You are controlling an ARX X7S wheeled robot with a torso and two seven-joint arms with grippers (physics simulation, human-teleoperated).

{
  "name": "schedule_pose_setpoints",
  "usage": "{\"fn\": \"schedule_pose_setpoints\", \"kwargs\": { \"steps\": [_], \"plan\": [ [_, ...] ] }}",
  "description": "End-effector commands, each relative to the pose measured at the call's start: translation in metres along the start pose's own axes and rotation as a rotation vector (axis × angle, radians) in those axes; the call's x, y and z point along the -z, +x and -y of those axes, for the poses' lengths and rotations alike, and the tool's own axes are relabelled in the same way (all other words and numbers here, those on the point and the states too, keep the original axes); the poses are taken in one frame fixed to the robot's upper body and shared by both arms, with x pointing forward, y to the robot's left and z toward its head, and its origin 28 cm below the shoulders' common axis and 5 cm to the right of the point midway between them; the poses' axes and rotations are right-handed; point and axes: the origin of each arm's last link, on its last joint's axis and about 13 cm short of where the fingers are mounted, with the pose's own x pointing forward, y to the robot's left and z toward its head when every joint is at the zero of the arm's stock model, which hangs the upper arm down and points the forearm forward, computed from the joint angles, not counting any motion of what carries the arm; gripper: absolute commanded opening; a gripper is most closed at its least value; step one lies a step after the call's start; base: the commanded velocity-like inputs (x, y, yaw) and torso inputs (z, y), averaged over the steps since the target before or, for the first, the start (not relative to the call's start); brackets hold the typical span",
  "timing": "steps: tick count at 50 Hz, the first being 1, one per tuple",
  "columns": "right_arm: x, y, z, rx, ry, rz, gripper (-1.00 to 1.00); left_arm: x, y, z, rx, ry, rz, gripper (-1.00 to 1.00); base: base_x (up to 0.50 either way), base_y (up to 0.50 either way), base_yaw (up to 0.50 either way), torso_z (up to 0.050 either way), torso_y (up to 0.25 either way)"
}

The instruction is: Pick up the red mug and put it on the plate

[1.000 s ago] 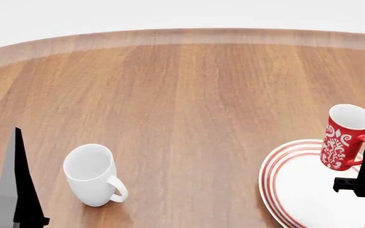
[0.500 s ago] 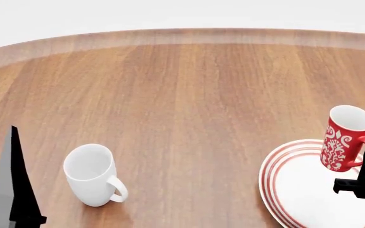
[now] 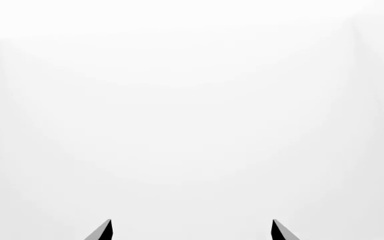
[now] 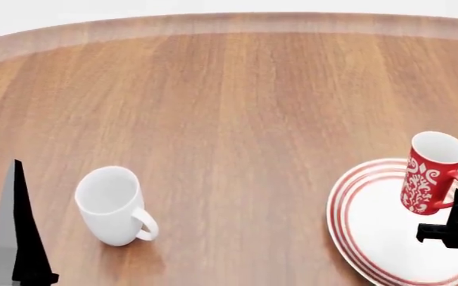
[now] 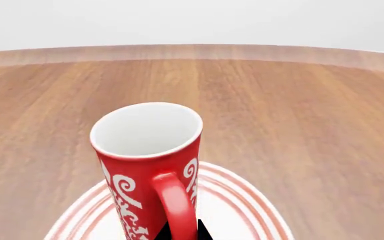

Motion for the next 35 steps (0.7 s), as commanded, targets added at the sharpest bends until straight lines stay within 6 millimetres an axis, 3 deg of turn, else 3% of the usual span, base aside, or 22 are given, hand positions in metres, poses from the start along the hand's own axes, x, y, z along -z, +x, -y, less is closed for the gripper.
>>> {"fn": "schedule_pose_setpoints", "kwargs": {
  "steps": [1,35],
  "plan": [
    [-0.0023,0.0012,-0.0007,0.002,0.006,0.016,-1.0,-0.0015,0.0001,-0.0008,-0.001,-0.004,0.005,1.0,0.0,0.0,0.0,0.002,-0.104],
    [-0.0001,0.0,0.0,0.002,0.017,0.018,-1.0,-0.0037,0.0008,-0.0009,0.0,-0.018,0.012,1.0,0.0,0.0,0.0,0.002,-0.092]
  ]
}}
